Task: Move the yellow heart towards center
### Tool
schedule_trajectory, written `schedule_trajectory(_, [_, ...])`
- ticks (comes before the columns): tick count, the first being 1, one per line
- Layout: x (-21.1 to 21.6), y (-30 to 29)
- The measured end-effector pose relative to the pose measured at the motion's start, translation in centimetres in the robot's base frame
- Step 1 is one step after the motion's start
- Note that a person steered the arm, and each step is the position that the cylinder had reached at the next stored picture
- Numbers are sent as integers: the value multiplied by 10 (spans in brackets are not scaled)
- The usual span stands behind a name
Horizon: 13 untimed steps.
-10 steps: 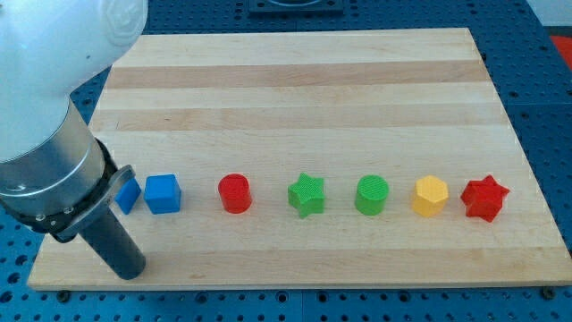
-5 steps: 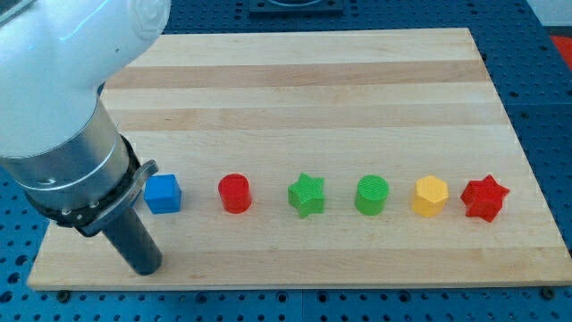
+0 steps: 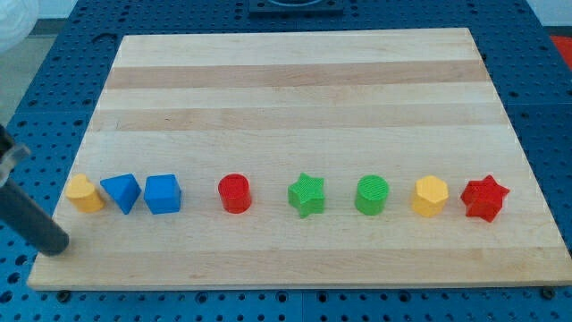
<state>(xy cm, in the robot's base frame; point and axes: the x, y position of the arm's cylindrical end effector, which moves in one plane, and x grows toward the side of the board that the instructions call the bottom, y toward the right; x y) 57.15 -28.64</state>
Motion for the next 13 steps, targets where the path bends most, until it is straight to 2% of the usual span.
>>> schedule_trajectory(1, [-26,5])
schedule_trajectory(2, [-29,27])
schedule_trajectory(4, [-68,12])
schedule_trajectory(5, [-70,-2])
schedule_trajectory(6, [-75,9])
schedule_trajectory(8, [-122,10])
schedule_trajectory(9, [-149,31])
schedule_trajectory(11, [-156,86])
schedule_trajectory(12, [-168,149])
schedule_trajectory(13, [-167,165])
